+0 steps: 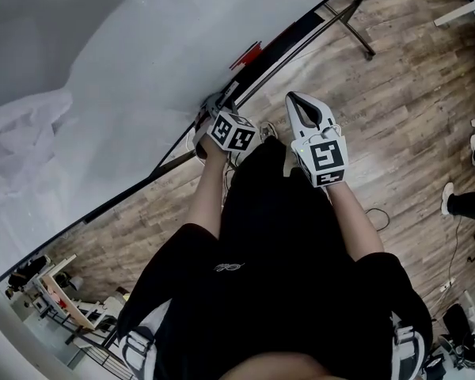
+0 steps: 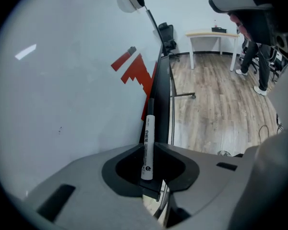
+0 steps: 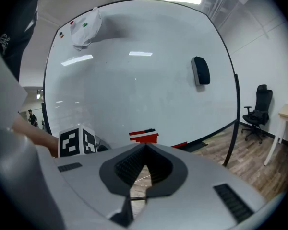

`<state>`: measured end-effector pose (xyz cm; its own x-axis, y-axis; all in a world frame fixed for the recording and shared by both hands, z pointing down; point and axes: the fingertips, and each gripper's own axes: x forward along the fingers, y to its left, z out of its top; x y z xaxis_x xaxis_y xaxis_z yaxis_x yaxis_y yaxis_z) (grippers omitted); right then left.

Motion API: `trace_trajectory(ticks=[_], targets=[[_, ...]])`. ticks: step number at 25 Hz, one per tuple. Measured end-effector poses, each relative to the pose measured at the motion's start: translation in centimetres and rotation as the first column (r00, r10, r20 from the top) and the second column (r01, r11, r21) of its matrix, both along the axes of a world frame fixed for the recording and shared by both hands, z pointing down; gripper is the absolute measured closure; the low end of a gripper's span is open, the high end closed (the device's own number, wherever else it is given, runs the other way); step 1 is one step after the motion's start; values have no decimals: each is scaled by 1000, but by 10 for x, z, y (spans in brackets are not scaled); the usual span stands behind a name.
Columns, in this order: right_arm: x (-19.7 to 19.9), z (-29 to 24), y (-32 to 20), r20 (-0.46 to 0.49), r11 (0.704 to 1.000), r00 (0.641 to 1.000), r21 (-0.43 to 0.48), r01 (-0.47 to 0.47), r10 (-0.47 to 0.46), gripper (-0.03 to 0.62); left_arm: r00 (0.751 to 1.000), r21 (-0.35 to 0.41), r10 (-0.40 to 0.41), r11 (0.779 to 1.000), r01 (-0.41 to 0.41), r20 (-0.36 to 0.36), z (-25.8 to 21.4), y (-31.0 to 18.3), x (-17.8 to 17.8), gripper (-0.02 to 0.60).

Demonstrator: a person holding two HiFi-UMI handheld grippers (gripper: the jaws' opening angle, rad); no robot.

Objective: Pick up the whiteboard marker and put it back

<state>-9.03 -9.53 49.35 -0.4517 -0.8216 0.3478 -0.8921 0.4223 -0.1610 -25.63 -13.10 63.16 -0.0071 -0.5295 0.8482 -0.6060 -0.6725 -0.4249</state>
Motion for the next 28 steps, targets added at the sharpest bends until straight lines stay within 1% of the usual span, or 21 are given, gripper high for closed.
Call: trace_trajectory(ticks=[6,10,14,17,19,23,26,28], targets=[[-3,-9,16,2,999,1000,13,31,-31,591,997,90,-30,995,36,-66,-28,13,6,512],[-7,-16,29,2,998,998,26,63,-63,591,990,145,-55,987,74,-132,-53,24,11,512],[-8,-22,31,6,995,995,35,95,-95,591,972,200,-81,972,126,-222,-79,24,20,512],[-14,-27,36,12,992,993,44,118,-118,591,949,242,-88,956,165,-302,-98,29,25,512],[-16,-31,42,13,990,991,54,131,-132,591,924,263,-92,944,200,-370,-111,37,29,512],[-19,-39,51,14,986,988,75,151,-153,591,855,287,-84,922,262,-511,-135,55,38,512],[-20,-49,59,26,981,985,102,166,-169,591,784,293,-56,909,296,-619,-154,70,50,512],[-19,-56,67,35,977,983,125,173,-179,591,744,301,-35,901,313,-668,-164,81,56,512]])
